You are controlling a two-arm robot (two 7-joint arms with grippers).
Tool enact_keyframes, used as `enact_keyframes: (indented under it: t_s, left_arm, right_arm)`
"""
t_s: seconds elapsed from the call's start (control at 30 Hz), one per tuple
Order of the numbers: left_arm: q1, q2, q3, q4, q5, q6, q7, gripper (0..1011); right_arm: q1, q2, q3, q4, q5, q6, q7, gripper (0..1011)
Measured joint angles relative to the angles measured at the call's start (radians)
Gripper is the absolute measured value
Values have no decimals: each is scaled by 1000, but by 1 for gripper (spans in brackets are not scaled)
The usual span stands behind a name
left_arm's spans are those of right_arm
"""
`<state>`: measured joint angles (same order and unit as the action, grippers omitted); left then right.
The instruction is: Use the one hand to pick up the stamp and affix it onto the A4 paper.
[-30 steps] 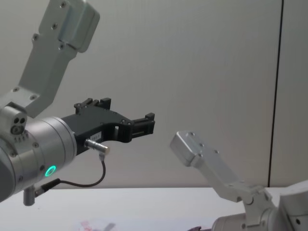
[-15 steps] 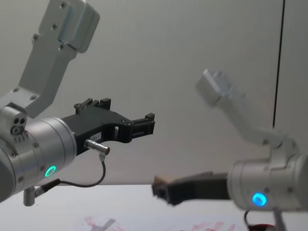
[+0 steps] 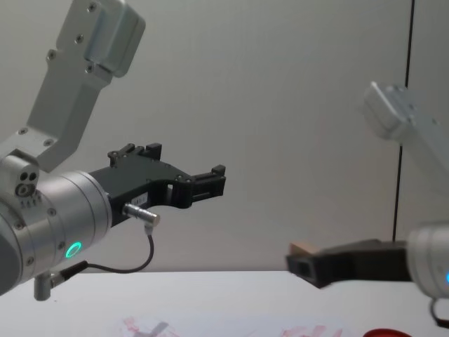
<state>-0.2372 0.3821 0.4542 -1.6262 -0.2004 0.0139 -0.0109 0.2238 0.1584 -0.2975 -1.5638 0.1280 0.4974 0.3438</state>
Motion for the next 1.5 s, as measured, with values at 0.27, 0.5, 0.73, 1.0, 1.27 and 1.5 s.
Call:
enact_keyframes:
  t_s: [0.27,0.5,0.73,1.0,1.27,1.5]
  left_arm:
    - [0,0,0,0,0,0,0,1001]
    - [0,0,0,0,0,0,0,1001]
    - [0,0,0,0,0,0,0,1001]
    - [0,0,0,0,0,0,0,1002]
    - [0,0,0,0,0,0,0,1001]
    - [0,0,0,0,0,0,0,1001]
  right_arm:
    - [-19,33,22,8,-6,1,-32,220]
    - [-10,42,32,43,-23,-11,-45,219]
    - [2,45,36,77,-40,-15,-51,220]
    - [0,54,40,101,-51,3,-56,220]
    - [-15,62,43,102,-53,20,-64,219]
    - [-22,66,44,103,-55,28,-69,219]
